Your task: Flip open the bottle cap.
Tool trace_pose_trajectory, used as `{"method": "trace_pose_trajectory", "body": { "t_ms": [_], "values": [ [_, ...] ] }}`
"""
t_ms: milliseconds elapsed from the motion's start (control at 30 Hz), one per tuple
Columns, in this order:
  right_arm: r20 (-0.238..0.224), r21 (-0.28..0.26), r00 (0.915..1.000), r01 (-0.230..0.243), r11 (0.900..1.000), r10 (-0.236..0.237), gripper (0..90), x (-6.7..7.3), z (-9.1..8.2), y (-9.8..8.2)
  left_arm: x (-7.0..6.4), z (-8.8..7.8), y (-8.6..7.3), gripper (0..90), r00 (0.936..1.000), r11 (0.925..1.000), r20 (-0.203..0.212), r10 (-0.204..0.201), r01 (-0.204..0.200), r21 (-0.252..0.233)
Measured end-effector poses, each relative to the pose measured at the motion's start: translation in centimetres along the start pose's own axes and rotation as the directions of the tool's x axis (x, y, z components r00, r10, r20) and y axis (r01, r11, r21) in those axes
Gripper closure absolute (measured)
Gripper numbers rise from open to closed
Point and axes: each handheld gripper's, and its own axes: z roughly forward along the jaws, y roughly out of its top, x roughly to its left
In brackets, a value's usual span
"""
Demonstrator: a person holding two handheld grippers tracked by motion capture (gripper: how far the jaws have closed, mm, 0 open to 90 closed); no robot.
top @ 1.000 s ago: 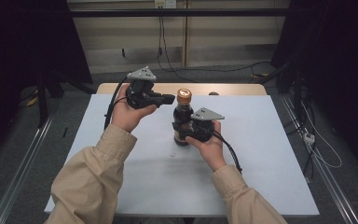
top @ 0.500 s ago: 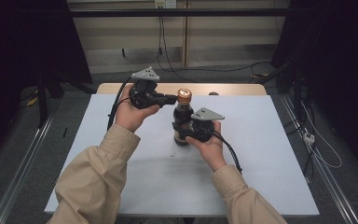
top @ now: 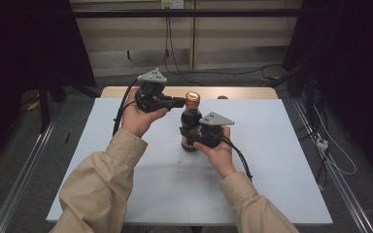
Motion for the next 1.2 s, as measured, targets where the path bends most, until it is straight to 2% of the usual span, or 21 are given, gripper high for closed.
{"method": "trace_pose_trajectory", "body": {
  "t_ms": [167,733,1200],
  "values": [
    [0.0,-0.002,1.0,-0.001,1.0,0.001,31.1,-0.01,0.0,-0.02,-0.07,0.07,0.06,90.0,1.0,0.9999,-0.001,-0.002,0.002,-0.01],
    [0.002,-0.004,1.0,-0.001,1.0,0.001,31.0,-0.06,0.0,-0.05,-0.36,0.12,0.66,90.0,0.9998,1.0,-0.02,0.007,-0.007,0.0],
    [0.004,-0.004,1.0,-0.001,1.0,0.001,31.1,-0.06,0.0,-0.06,-0.45,0.15,0.94,90.0,0.9998,1.0,-0.019,0.0,0.0,-0.002]
  ]
}}
